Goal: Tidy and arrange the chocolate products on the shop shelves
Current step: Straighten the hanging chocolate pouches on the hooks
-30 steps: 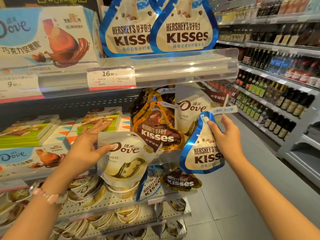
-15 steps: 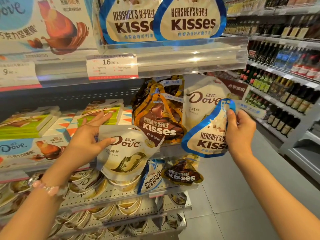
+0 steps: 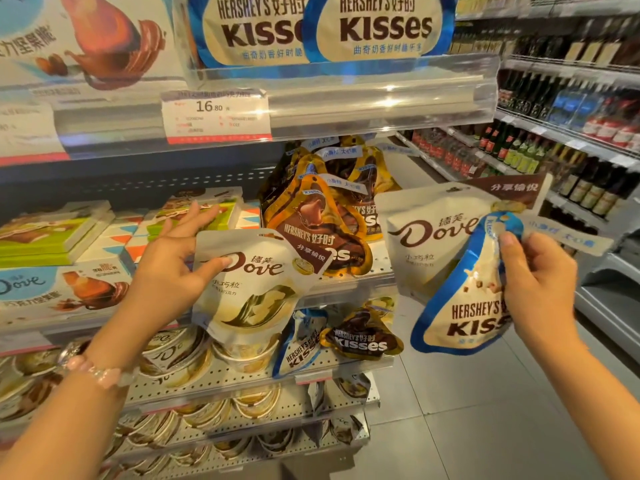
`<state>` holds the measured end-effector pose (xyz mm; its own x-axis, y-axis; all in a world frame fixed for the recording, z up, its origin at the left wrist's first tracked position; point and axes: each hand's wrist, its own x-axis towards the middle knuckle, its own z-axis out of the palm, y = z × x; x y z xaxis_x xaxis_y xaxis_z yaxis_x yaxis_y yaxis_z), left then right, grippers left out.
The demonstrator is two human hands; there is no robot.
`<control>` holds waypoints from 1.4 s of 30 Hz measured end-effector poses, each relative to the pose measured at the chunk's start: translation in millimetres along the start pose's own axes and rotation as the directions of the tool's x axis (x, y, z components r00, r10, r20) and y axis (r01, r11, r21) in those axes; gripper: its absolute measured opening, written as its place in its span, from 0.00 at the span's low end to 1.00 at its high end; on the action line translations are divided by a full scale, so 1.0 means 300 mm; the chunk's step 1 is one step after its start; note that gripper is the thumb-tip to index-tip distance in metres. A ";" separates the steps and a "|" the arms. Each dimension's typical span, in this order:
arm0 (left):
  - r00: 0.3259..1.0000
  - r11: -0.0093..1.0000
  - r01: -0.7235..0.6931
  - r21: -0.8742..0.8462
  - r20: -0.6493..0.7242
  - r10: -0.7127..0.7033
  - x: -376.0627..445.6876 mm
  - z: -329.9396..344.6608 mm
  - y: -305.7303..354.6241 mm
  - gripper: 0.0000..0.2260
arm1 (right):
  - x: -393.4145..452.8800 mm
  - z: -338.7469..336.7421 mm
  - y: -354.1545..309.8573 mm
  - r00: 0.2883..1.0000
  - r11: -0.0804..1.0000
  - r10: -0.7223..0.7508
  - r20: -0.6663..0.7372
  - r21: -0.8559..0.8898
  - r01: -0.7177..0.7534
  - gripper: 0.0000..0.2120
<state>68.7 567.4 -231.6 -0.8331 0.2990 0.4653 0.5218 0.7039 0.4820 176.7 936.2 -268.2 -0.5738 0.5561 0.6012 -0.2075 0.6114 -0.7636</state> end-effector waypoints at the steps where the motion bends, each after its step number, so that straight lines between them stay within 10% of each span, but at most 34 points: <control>1: 1.000 1.000 -0.021 -0.006 -0.017 0.021 -0.005 0.001 0.007 0.15 | -0.013 0.000 -0.005 1.000 1.000 -0.001 0.004 0.005 0.001 0.15; 6: 0.996 0.977 -0.083 -0.197 -0.045 0.076 -0.038 0.007 0.056 0.13 | -0.078 0.023 -0.020 0.999 0.999 0.007 0.051 0.051 -0.010 0.20; 13: 0.966 0.806 0.168 -0.568 0.257 -0.020 -0.090 0.100 0.067 0.15 | -0.183 0.108 -0.015 0.963 0.978 0.075 0.260 0.168 -0.121 0.18; 27: 0.935 0.835 0.230 -0.500 0.350 -0.048 -0.212 0.233 -0.033 0.15 | -0.379 0.257 0.044 0.678 0.844 0.212 0.703 0.219 -0.490 0.12; 42: 0.912 0.761 0.405 -0.507 0.164 -0.377 -0.258 0.264 -0.104 0.11 | -0.360 0.394 0.417 0.796 0.944 0.329 0.508 -0.187 -0.271 0.05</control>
<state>102.3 573.3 -341.3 -0.9862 0.1127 0.1210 0.1521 0.3303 0.9316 119.0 886.1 -456.5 -0.9276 0.3576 0.1082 0.1072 0.5320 -0.8399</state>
